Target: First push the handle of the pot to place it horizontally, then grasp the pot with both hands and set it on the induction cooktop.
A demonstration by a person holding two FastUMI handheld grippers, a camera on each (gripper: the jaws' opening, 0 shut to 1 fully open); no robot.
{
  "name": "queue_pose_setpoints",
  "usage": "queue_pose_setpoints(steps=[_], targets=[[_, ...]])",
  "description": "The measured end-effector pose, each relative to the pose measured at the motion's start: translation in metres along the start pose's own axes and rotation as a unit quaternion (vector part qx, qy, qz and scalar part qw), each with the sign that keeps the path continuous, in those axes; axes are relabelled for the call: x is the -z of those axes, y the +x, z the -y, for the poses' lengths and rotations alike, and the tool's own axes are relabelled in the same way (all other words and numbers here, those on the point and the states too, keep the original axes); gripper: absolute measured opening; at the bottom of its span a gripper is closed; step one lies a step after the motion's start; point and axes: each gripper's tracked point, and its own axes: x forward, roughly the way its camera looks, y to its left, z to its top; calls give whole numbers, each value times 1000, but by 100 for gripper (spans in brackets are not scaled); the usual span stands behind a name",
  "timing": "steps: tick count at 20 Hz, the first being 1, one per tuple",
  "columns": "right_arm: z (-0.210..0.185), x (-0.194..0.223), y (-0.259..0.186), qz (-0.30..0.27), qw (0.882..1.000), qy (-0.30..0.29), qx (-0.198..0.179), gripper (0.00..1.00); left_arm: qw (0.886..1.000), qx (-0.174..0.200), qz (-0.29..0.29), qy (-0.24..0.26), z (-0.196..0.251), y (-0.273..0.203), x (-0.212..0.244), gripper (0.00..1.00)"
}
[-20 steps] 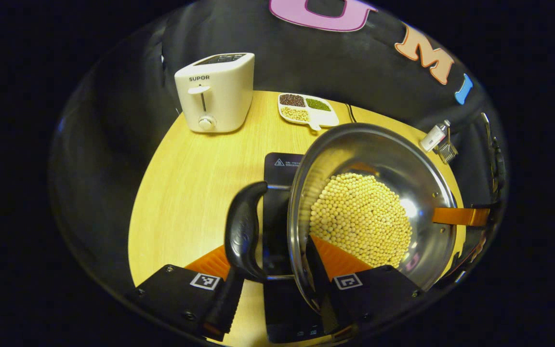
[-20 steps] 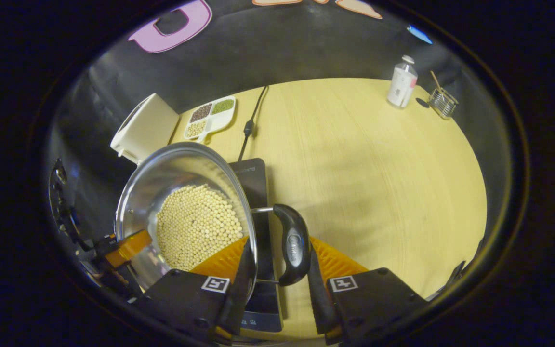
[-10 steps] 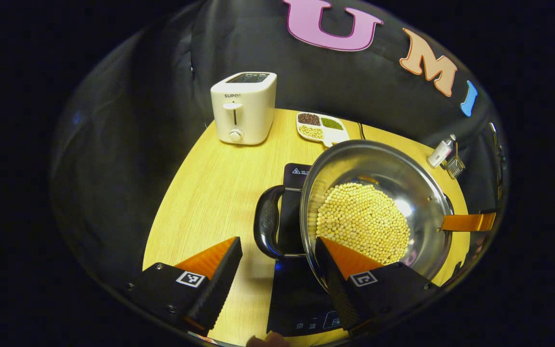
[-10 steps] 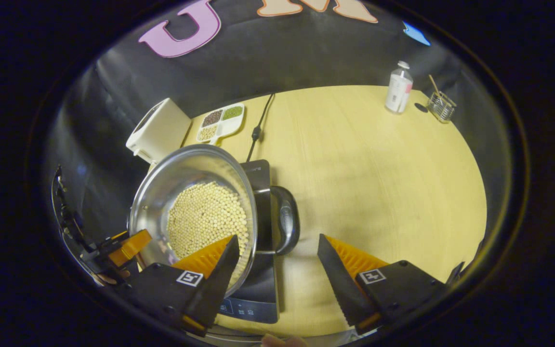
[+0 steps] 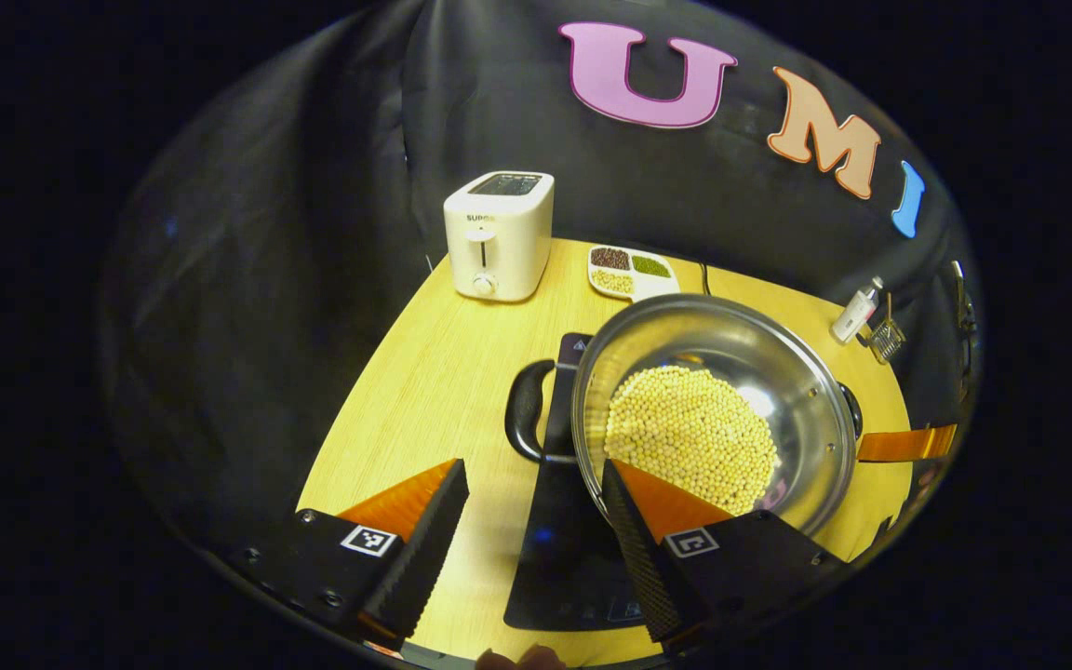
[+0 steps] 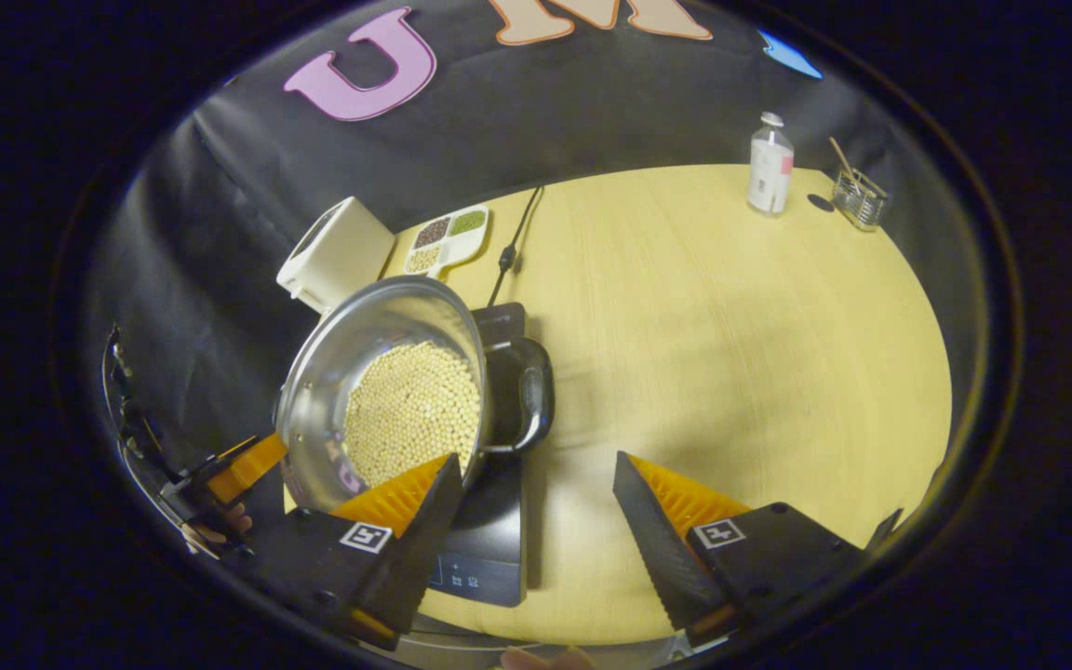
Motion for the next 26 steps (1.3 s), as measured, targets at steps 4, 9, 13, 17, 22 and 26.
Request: queue_pose_setpoints(steps=[4, 9, 13, 17, 22, 26], targets=[[31, 26, -22, -2, 1000, -16, -14, 95, 1000, -2, 5, -7, 23, -27, 23, 90], [75, 51, -37, -6, 1000, 5, -25, 95, 1000, -10, 21, 11, 59, -64, 44, 89], [103, 53, -54, 17, 999, -14, -25, 100, 999, -15, 19, 34, 83, -88, 65, 89], [116, 51, -83, 48, 998, -15, -36, 95, 998, -9, 36, 52, 109, -113, 66, 89], [133, 46, -119, 96, 995, -23, -21, 100, 991, 38, 96, 82, 162, -137, 30, 89], [124, 19, -169, 157, 987, 16, -39, 94, 983, 69, 148, 85, 189, -174, -7, 90]])
